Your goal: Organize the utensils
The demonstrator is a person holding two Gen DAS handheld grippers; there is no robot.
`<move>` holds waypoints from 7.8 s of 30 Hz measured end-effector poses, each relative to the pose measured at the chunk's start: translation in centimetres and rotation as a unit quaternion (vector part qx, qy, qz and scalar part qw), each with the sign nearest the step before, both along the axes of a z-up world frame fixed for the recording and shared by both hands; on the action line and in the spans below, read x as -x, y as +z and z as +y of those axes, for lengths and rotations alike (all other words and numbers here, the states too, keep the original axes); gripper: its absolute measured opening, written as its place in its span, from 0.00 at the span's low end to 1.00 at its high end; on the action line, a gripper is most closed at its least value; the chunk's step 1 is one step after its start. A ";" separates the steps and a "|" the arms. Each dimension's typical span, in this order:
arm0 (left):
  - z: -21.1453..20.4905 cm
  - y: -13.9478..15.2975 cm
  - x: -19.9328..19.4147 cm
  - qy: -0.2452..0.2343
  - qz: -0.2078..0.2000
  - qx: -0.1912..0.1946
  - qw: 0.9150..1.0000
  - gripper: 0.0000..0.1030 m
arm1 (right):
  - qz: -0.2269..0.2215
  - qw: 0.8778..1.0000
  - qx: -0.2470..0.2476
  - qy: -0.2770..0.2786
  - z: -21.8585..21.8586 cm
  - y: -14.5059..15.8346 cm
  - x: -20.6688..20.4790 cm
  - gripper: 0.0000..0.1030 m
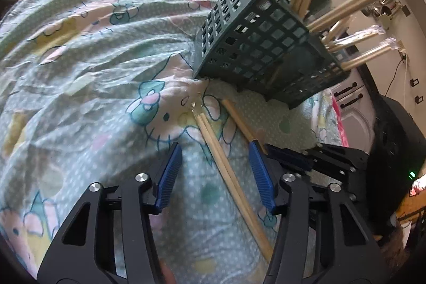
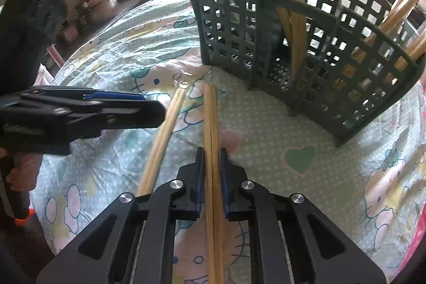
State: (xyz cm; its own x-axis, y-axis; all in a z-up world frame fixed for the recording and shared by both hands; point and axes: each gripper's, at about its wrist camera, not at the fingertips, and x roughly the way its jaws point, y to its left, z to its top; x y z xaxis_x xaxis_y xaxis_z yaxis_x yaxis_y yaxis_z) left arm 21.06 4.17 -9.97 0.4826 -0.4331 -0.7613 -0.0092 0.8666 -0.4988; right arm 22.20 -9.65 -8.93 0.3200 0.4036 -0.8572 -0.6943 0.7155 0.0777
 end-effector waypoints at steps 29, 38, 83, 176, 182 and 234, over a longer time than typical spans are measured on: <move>2.3 -0.4 -4.7 0.006 0.022 -0.017 1.000 0.03 | -0.040 0.995 -0.097 -0.004 -7.2 6.9 4.7 0.10; 3.8 5.7 -1.0 -0.012 -0.063 -0.012 0.998 0.03 | -0.094 0.982 -0.166 -0.016 -8.1 10.5 6.0 0.10; 1.7 31.4 0.2 0.091 -0.393 -0.070 0.912 0.02 | -0.300 0.898 -0.305 -0.102 -6.7 23.6 -2.4 0.10; 0.8 15.8 9.9 0.059 -0.249 -0.094 0.962 0.90 | -0.235 0.942 -0.182 -0.157 -10.7 14.4 9.3 0.92; -0.9 12.5 10.9 0.046 -0.215 -0.127 0.967 0.90 | -0.217 0.954 -0.138 -0.154 -10.3 11.3 11.1 0.94; -3.2 8.3 16.2 0.124 -0.283 -0.186 0.933 0.90 | -0.315 0.910 -0.139 -0.233 -12.8 6.9 16.0 0.94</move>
